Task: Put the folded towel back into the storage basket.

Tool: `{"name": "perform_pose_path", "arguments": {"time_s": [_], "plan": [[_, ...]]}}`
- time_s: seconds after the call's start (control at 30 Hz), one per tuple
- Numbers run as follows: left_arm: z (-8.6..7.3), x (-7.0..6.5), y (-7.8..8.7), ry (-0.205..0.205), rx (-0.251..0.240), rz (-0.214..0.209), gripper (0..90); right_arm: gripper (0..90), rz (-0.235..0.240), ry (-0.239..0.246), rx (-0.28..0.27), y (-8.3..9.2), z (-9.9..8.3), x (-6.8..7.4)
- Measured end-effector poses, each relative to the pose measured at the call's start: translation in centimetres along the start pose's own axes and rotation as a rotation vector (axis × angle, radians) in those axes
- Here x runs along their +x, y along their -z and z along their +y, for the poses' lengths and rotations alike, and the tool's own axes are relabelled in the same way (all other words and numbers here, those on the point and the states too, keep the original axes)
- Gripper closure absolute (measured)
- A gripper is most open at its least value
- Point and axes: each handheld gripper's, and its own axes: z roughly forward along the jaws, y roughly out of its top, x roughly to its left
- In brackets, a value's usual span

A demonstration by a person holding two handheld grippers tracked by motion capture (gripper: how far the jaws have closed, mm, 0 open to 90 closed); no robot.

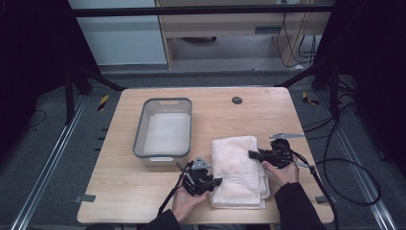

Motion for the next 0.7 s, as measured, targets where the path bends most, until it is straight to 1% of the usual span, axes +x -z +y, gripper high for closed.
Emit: {"name": "perform_pose_path", "arguments": {"time_s": [0.03,0.07,0.13,0.17,0.2,0.23,0.27,0.3,0.37,0.43,0.6,0.7], "plan": [[0.2,-0.1,0.5,-0.004,-0.013,-0.001,73.7,68.5,-0.001,-0.004,-0.011,0.4,0.2,0.4],[0.3,-0.1,0.7,-0.007,-0.016,-0.001,73.7,68.5,0.001,0.002,-0.015,0.5,0.2,0.4],[0.4,-0.2,0.8,-0.010,-0.023,0.000,73.8,68.6,0.001,0.007,-0.026,0.8,0.4,0.6],[0.6,-0.4,1.2,-0.020,-0.033,0.002,73.7,68.6,0.004,0.008,-0.033,1.0,0.5,0.8],[0.6,-0.4,1.2,-0.020,-0.033,0.002,73.8,68.6,0.004,0.008,-0.033,1.0,0.5,0.8],[0.7,-0.5,1.5,-0.031,-0.039,0.004,73.8,68.6,0.001,0.012,-0.044,1.5,0.8,1.2],[0.7,-0.5,1.6,-0.034,-0.044,0.006,73.8,68.6,0.001,0.012,-0.044,1.5,0.8,1.2],[0.9,-0.6,1.8,-0.038,-0.052,0.005,73.8,68.7,0.004,0.018,-0.058,1.9,1.0,1.3],[1.2,-0.9,2.3,-0.052,-0.067,0.010,73.8,68.6,0.005,0.022,-0.070,2.1,1.1,1.5],[1.3,-0.9,2.4,-0.058,-0.068,0.011,73.8,68.6,0.003,0.027,-0.080,2.4,1.3,1.8],[1.6,-1.1,3.1,-0.070,-0.089,0.018,73.8,68.6,0.003,0.041,-0.103,2.9,1.6,2.3],[1.7,-1.2,3.3,-0.076,-0.094,0.019,73.8,68.6,-0.003,0.053,-0.107,3.1,1.8,2.4]]}}
